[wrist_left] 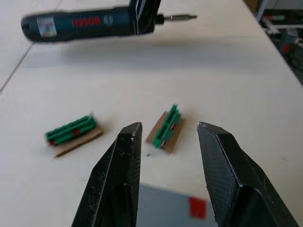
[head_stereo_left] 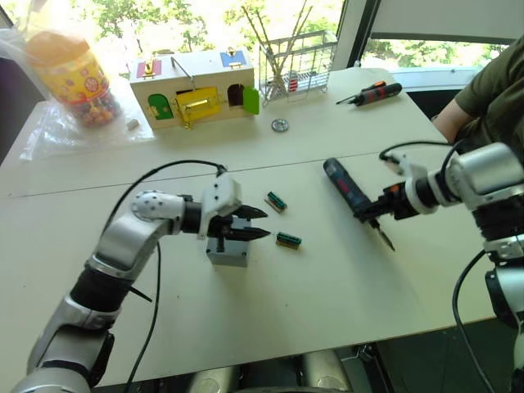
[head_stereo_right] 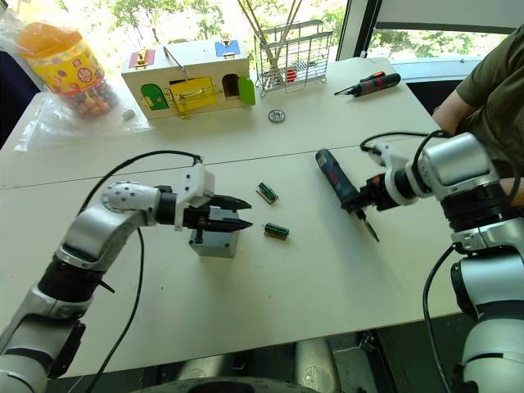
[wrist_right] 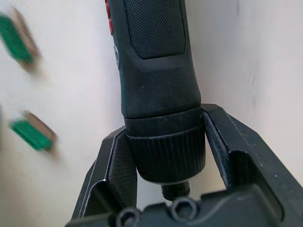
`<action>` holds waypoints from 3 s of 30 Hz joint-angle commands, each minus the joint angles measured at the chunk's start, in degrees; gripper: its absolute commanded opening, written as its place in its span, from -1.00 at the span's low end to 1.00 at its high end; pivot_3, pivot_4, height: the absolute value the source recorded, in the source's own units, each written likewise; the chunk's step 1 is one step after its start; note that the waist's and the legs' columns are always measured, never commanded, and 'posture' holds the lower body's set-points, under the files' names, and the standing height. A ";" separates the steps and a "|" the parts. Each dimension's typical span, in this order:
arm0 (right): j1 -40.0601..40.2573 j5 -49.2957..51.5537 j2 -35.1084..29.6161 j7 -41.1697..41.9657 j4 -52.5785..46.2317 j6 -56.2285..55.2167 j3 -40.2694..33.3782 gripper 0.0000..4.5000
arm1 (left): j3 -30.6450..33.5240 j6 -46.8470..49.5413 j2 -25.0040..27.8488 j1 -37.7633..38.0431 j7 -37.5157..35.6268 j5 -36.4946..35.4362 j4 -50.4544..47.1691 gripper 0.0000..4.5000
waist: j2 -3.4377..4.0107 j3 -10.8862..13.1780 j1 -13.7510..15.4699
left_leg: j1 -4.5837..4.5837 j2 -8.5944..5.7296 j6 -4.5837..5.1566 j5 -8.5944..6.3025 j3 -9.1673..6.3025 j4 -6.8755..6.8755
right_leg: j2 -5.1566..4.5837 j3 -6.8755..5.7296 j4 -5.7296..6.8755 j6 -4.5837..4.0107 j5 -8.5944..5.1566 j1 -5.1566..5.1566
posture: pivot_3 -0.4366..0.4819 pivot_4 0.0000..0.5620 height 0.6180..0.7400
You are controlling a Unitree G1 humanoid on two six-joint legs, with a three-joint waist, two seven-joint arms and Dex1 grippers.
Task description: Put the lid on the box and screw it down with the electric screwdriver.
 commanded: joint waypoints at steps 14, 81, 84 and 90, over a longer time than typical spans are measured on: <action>12.54 8.91 6.27 -13.13 -20.80 8.71 -29.32 -0.18 | 5.71 3.09 5.50 -0.81 -1.98 -2.91 0.51 -0.17 | 0.09 0.04 0.97 | -0.02 -0.20 0.00 0.01 -0.10 0.21 | -0.04 -0.01 0.04 0.00 0.00 0.16 | -0.05 -0.47 1.00; -4.11 -1.49 1.97 1.80 -5.53 3.07 -18.51 -0.19 | 10.00 5.17 4.21 2.75 2.56 -5.85 -2.89 -0.17 | 0.13 0.09 0.00 | -0.02 0.01 -0.01 0.00 0.09 0.07 | 0.01 0.13 0.05 -0.02 0.05 -0.03 | -0.05 -0.47 1.00; -6.16 3.70 17.23 -9.04 -15.35 -0.30 -43.29 -0.19 | 13.34 9.85 5.01 2.95 2.38 -10.31 -3.58 -0.17 | 0.09 0.07 -0.12 | -0.19 0.04 -0.04 0.02 -0.02 0.07 | 0.00 -0.05 0.08 -0.02 0.05 -0.28 | -0.05 -0.47 1.00; -1.27 11.79 43.51 -25.62 -38.97 -9.46 -53.94 -0.19 | 14.37 15.41 10.02 4.31 1.31 -12.72 -5.52 -0.17 | 0.11 0.07 -0.07 | -0.19 -0.06 -0.07 0.03 -0.33 0.23 | 0.00 -0.15 0.67 -0.02 0.06 -0.16 | -0.05 -0.47 1.00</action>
